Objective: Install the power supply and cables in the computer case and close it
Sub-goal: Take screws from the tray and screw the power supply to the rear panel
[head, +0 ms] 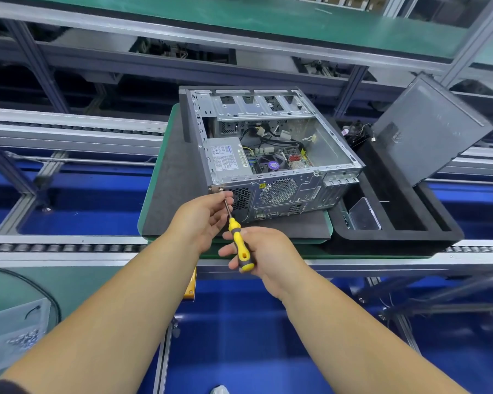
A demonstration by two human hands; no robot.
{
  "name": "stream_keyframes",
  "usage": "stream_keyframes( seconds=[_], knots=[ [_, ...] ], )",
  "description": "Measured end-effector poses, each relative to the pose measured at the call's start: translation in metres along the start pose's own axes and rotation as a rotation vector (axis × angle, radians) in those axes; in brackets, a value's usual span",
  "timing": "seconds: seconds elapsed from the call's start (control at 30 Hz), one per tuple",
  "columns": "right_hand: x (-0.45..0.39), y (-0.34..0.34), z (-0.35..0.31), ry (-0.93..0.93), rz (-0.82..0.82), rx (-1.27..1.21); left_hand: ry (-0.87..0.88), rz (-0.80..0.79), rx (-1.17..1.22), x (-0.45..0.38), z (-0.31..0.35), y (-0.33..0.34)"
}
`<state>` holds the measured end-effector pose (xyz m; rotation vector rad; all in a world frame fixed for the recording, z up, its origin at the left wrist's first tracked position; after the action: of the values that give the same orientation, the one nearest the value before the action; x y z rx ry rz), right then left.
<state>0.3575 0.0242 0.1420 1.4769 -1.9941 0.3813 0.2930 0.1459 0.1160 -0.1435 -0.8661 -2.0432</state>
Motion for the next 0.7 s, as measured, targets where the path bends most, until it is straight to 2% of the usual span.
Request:
stream_keyframes(
  seconds=[0.17, 0.27, 0.4, 0.57, 0.7],
  knots=[
    [0.001, 0.005, -0.001, -0.028, -0.034, -0.112, -0.009, 0.022, -0.004, -0.001, 0.001, 0.001],
    [0.002, 0.005, -0.003, -0.027, 0.026, -0.097, -0.017, 0.029, 0.001, -0.001, 0.001, 0.002],
    [0.003, 0.010, 0.000, 0.033, 0.048, -0.266, -0.011, 0.040, -0.023, 0.001, 0.003, -0.001],
    [0.005, 0.017, 0.003, 0.080, 0.041, -0.390, -0.073, -0.063, -0.110, 0.007, 0.004, 0.000],
    [0.003, 0.017, 0.003, 0.093, 0.051, -0.401, -0.099, -0.071, -0.122, 0.009, 0.004, 0.002]
  ],
)
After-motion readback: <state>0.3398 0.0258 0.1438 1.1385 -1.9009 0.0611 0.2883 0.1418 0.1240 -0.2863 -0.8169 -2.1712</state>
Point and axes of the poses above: each hand's wrist, its own x-axis away from the middle knuckle, its own y-axis out of the palm, z = x × y, the point moved 6 cm from there along -x, towards the middle knuckle, and after that the axes turned 9 degrees about -z, right-handed, at the moved point
